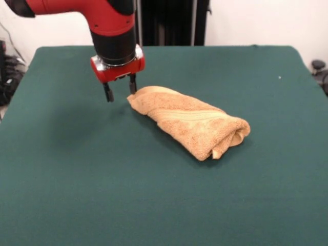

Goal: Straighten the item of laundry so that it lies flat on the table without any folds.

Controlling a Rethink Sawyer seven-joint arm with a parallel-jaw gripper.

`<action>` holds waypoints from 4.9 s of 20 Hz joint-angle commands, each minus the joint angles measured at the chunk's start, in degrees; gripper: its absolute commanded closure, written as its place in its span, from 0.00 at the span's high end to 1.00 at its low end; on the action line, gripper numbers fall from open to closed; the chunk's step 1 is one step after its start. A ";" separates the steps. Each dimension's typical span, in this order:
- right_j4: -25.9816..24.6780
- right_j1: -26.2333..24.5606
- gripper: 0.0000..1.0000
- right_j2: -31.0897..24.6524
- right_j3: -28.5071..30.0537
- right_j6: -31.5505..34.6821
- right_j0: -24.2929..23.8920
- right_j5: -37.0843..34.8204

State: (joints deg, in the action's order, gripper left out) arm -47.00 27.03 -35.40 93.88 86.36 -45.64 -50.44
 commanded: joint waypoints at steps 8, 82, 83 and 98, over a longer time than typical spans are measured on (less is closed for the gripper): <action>-1.53 -1.94 1.00 -4.51 1.41 -17.67 -0.17 0.25; -4.69 -2.38 1.00 -10.29 2.78 -14.94 -2.53 8.89; -5.04 -2.09 1.00 -10.30 2.97 -14.58 -2.55 9.25; -2.54 -4.73 1.00 -10.83 2.46 -16.11 -3.27 6.47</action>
State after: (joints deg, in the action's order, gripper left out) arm -50.26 24.52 -42.10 94.20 86.36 -49.99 -44.07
